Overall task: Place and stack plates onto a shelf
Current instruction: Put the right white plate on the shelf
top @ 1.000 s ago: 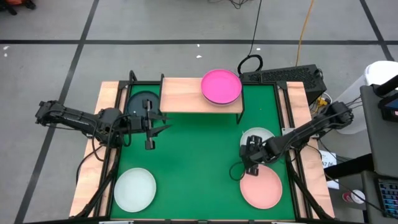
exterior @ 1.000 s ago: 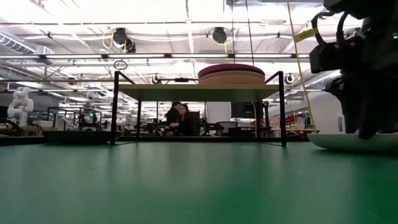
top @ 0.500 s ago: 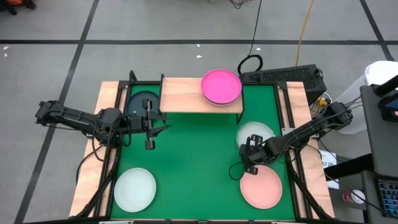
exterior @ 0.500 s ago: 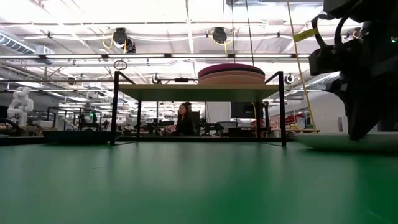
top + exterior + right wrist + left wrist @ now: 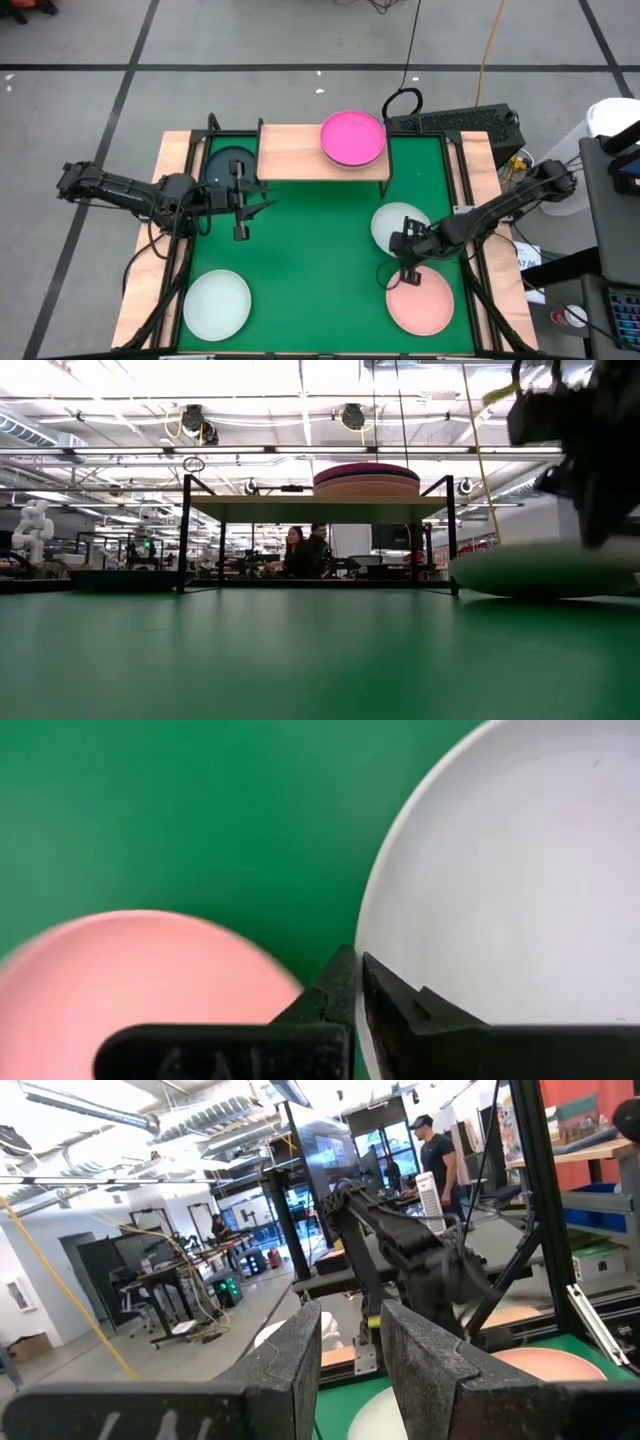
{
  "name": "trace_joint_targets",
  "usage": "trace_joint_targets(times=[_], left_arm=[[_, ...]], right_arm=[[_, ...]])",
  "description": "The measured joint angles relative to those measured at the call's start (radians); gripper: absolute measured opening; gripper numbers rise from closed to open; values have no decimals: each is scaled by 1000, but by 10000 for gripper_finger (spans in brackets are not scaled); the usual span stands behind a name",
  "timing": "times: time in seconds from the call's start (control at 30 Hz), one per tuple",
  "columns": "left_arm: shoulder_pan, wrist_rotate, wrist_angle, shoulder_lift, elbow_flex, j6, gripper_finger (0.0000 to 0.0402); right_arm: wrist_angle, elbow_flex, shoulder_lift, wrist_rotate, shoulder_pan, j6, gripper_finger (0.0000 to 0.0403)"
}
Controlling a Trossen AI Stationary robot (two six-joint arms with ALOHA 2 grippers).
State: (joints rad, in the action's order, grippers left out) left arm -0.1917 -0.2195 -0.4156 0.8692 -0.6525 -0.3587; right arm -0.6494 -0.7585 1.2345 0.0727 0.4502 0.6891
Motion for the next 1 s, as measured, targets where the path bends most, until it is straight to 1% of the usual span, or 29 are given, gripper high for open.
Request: trace_joint_targets(times=[0.1, 0.17, 0.27, 0.33, 0.4, 0.57, 0.67, 0.77, 1.0], left_arm=[[0, 0, 0, 0, 0, 0, 113], [0, 0, 0, 0, 0, 0, 113], [0, 0, 0, 0, 0, 0, 113], [0, 0, 0, 0, 0, 0, 113], [0, 0, 0, 0, 0, 0, 113], [0, 0, 0, 0, 0, 0, 113], [0, 0, 0, 0, 0, 0, 113], [0, 0, 0, 0, 0, 0, 113], [0, 0, 0, 0, 0, 0, 113]], right_arm=[[-5, -24, -70, -4, 29, 2, 1], [25, -43, -116, 0, 47, -8, 1], [155, -66, -168, 4, 65, -71, 1], [266, -81, -186, 9, 70, -145, 1], [341, -103, -191, 35, 65, -234, 1], [359, -182, -158, 141, 21, -437, 0], [359, -237, -125, 196, -23, -539, 0], [396, -292, -83, 240, -76, -631, 0], [515, -419, 27, 242, -173, -863, 0]])
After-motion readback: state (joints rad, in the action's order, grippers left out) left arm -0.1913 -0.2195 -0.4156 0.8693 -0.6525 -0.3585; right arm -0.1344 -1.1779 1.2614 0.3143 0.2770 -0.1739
